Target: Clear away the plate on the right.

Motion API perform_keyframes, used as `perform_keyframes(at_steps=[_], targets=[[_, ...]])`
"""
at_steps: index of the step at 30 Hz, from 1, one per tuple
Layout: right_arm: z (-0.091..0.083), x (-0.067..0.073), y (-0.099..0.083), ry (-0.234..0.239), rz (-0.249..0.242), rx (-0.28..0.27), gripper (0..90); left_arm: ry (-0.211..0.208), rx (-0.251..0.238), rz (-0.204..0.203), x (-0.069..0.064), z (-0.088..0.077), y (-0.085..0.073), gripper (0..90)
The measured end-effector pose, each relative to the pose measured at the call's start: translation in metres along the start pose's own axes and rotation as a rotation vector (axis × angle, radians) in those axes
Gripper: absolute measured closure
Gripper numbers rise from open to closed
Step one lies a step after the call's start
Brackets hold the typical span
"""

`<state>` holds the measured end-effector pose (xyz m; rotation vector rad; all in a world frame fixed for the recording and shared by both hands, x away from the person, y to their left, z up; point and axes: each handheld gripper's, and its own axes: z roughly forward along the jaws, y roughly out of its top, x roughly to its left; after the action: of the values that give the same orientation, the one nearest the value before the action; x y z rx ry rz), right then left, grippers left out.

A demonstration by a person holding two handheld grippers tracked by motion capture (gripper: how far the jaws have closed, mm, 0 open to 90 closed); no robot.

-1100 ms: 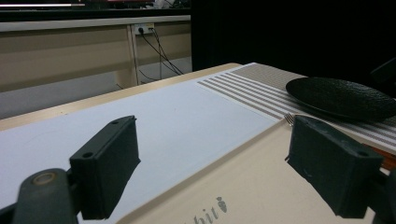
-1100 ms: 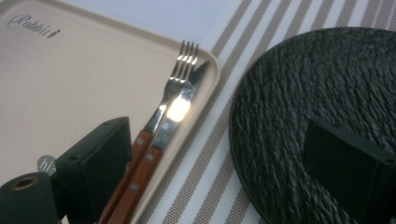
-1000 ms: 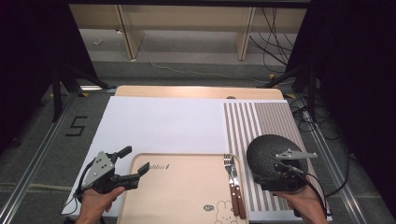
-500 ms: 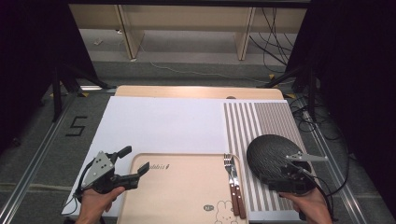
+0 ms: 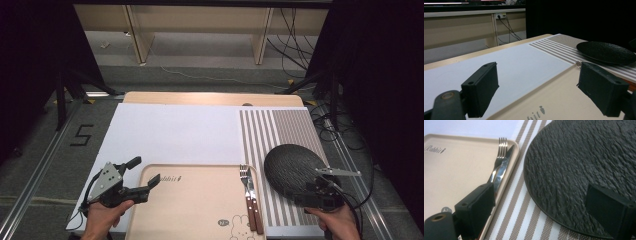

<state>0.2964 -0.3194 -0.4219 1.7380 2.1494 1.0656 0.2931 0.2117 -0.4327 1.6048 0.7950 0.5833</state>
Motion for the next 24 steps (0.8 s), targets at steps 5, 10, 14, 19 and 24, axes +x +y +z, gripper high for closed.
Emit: perform_keyframes(at_steps=[5,10,14,19,24], targets=[[-0.004,-0.008,-0.003,0.001,0.038,-0.008,10.3,0.000,0.000,0.000,0.000,0.000,0.000,15.8],[-0.007,-0.016,-0.006,-0.020,0.069,-0.014,10.3,-0.001,0.001,0.001,0.000,0.000,0.000,15.8],[-0.009,-0.023,-0.009,-0.036,0.094,-0.025,10.4,-0.001,0.000,0.000,0.000,0.000,0.000,15.8],[-0.012,-0.030,-0.012,-0.064,0.159,-0.014,10.6,-0.002,0.003,0.002,0.000,0.000,0.000,15.8],[-0.014,-0.035,-0.015,-0.063,0.220,-0.003,10.6,-0.002,0.003,0.002,0.000,0.000,0.000,15.8]])
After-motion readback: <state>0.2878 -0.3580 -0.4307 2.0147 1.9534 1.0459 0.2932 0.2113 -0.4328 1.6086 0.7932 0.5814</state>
